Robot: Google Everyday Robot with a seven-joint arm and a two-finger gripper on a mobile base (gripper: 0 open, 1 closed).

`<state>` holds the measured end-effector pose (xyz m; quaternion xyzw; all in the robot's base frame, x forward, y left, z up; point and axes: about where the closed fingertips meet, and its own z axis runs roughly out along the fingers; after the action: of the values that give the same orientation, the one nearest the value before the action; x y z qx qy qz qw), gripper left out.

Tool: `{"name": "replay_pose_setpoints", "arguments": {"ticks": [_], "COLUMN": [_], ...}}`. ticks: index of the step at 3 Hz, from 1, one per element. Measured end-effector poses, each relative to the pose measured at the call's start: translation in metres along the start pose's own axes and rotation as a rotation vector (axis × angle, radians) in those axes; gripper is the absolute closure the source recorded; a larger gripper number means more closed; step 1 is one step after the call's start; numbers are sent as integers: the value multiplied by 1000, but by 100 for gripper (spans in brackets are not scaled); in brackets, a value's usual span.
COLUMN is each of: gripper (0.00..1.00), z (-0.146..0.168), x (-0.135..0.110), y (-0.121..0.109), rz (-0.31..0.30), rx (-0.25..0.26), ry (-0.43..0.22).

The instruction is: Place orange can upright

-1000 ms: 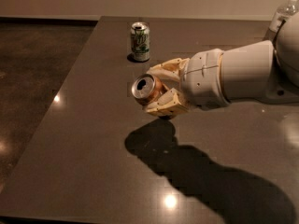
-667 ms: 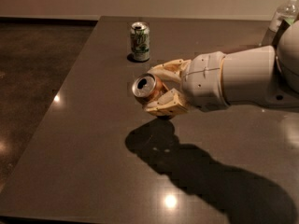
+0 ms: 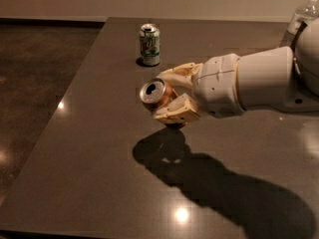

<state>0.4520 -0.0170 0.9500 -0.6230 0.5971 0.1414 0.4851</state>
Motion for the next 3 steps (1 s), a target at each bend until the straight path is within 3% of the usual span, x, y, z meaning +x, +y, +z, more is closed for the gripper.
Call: {"name": "replay_pose_setpoints", "arguments": {"ticks": [2, 3], "gripper": [100, 100], "z": [-2, -3], "x": [6, 10], "y": [2, 4], "rz": [192, 279], "rx": [-90, -103], "ry": [-167, -259]}}
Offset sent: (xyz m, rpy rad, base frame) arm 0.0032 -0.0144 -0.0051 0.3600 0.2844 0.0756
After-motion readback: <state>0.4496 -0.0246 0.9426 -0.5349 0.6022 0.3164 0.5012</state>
